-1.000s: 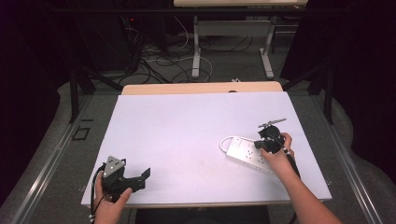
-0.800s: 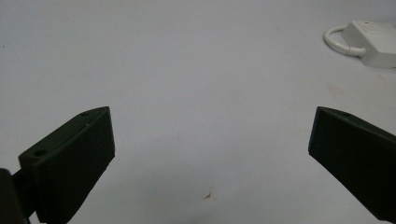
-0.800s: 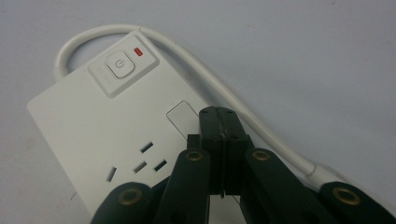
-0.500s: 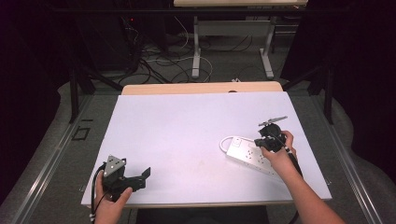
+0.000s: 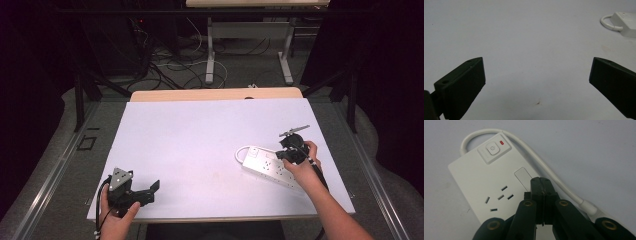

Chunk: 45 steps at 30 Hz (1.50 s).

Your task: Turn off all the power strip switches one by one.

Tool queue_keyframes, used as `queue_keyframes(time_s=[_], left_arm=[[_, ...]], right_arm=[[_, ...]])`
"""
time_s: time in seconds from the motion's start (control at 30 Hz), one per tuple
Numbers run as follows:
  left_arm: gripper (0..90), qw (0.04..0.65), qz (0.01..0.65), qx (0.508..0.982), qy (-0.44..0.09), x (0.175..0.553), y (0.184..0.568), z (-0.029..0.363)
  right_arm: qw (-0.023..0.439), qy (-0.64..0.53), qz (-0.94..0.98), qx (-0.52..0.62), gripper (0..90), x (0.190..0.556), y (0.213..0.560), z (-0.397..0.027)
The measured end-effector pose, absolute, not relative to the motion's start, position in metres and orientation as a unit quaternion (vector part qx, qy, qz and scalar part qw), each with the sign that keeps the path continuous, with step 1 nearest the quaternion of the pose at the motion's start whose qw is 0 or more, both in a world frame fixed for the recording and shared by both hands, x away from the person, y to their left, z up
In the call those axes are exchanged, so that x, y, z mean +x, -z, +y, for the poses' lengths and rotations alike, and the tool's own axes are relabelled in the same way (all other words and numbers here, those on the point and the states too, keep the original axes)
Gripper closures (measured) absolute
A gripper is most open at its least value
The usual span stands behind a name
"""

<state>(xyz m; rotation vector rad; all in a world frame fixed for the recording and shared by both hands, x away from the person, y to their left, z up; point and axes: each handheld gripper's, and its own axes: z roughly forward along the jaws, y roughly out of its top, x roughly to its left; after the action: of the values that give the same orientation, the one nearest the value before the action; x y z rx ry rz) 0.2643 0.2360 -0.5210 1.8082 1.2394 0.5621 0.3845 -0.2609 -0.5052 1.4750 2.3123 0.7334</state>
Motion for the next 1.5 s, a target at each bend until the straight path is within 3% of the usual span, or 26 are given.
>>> queue_keyframes(time_s=[1.5], left_arm=[[0.4, 0.421, 0.490, 0.729, -0.226, 0.266, 0.521, 0.233]], right_arm=[[0.142, -0.244, 0.796, 0.536, 90.0, 0.375, 0.513, -0.282]])
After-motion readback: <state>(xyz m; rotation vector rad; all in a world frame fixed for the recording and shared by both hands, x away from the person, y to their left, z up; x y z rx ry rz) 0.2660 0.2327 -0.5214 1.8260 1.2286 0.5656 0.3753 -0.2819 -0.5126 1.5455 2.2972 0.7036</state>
